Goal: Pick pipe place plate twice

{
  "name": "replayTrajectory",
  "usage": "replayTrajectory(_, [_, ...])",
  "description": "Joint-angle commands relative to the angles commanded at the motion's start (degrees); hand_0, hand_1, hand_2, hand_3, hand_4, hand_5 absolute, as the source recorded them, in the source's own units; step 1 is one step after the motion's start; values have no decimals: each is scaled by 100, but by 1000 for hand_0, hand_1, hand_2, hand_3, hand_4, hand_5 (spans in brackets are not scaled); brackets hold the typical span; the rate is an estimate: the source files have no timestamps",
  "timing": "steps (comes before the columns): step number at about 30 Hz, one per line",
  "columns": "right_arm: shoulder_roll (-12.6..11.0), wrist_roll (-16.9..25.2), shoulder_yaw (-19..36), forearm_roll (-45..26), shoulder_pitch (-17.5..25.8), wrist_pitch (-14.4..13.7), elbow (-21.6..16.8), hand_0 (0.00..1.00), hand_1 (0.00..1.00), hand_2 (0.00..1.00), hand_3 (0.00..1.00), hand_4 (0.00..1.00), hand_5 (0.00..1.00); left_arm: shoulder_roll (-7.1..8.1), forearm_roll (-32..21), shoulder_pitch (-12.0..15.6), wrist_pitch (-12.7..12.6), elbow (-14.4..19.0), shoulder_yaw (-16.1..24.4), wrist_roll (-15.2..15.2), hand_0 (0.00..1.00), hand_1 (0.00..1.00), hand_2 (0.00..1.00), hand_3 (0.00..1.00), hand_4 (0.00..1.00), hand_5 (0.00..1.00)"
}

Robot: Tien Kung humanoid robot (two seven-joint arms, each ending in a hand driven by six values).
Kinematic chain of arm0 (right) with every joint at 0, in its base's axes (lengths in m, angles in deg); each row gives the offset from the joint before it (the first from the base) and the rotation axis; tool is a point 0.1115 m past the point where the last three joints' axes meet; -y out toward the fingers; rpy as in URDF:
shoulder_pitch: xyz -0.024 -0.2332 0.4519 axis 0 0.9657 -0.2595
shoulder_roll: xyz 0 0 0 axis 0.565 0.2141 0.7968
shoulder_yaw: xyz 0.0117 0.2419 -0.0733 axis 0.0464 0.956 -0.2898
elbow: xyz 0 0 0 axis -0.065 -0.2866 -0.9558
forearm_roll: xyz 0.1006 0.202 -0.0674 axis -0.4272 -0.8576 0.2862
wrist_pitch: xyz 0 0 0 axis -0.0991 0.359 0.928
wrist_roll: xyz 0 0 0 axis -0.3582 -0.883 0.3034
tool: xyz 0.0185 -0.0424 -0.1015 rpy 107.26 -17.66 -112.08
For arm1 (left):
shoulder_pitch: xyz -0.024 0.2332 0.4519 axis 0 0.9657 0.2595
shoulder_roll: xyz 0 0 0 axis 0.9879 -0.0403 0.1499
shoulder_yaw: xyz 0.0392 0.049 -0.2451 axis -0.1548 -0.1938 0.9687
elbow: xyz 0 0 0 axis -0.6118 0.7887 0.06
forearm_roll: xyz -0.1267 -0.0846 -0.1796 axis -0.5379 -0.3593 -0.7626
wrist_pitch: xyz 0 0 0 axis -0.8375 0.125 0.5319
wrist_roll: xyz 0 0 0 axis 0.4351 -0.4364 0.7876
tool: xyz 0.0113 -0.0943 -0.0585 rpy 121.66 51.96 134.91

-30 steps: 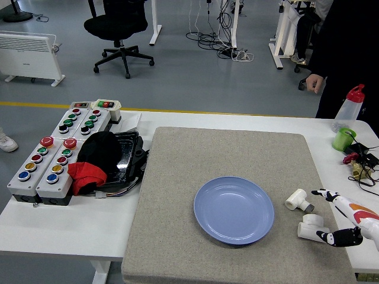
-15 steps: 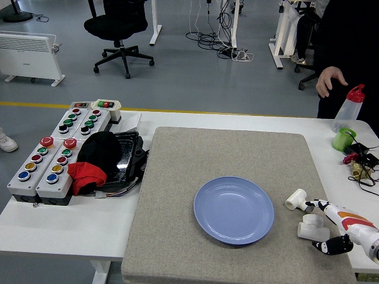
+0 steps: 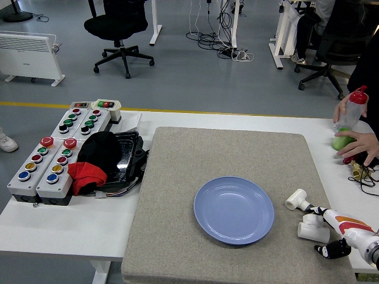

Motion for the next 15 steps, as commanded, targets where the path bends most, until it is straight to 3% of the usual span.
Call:
replayTrajectory(4, [18, 9, -27, -3, -14, -112, 43, 752, 713, 686, 785, 716, 201, -2, 24, 9, 0, 0, 7, -9, 722, 765, 730, 689, 426, 998])
replayTrajectory(5, [19, 16, -33, -11, -16, -130, 52, 625, 615, 569, 727, 599, 107, -2, 32, 11, 0, 0, 11, -10, 722, 765, 730, 689, 426, 998])
replayTrajectory(10, [18, 19, -56, -55, -10, -224, 59, 625, 615, 569, 727, 599, 107, 1, 18, 16, 2, 0, 5, -3, 722, 765, 730, 689, 426, 998])
replayTrajectory(11, [18, 19, -56, -64, -12, -236, 56, 546, 564, 528, 706, 587, 111, 1, 13, 14, 2, 0, 2, -1, 723, 765, 730, 689, 425, 998])
replayTrajectory(15, [16, 30, -52, -91, -24, -309, 32, 546, 564, 528, 706, 587, 111, 1, -26, -2, 2, 0, -18, 8, 723, 765, 730, 689, 425, 998])
